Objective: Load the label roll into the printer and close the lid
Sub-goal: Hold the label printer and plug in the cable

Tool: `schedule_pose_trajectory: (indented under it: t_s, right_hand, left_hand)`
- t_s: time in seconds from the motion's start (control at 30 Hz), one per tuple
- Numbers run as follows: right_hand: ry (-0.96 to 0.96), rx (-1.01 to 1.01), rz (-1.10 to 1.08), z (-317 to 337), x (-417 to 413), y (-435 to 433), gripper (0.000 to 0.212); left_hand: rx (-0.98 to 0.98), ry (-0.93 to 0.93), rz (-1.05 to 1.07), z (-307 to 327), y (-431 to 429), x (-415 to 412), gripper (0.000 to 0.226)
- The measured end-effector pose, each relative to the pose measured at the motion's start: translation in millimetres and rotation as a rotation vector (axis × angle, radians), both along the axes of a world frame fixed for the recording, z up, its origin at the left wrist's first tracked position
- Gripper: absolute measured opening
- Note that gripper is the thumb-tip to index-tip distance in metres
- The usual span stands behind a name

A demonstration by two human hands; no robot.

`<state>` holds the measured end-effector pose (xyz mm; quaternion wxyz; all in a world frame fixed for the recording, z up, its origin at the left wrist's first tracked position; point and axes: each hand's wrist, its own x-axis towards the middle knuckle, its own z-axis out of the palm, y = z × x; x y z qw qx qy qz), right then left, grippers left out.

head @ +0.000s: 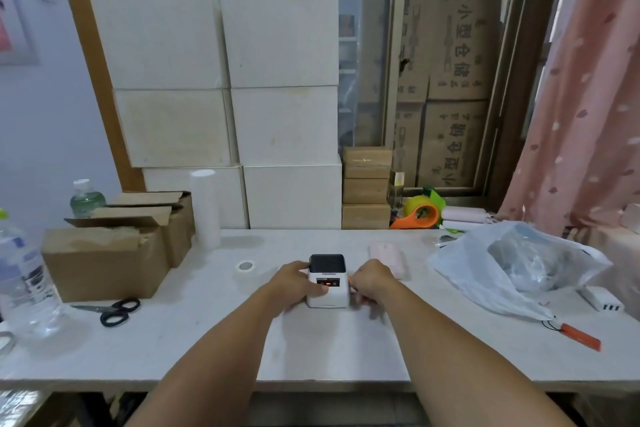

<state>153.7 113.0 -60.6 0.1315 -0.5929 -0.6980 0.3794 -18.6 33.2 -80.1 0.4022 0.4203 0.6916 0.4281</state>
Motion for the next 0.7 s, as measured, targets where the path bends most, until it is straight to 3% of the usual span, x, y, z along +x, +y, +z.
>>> schedule_pose_trajectory:
  t_s: [0.37,0.7]
  right_hand:
    - [0.008,-0.058,-0.055,-4.6,1.6,22.8,0.006]
    - [-0.028,0.002,-0.049,-0.4,-8.1,24.9,0.004]
  left_hand:
    - [0.062,-0.034,-0.039,-13.9,-1.7,-4.4,0.028]
    - [0.127,-0.08,-0.027,-17.4,-5.6,-1.1,0.027]
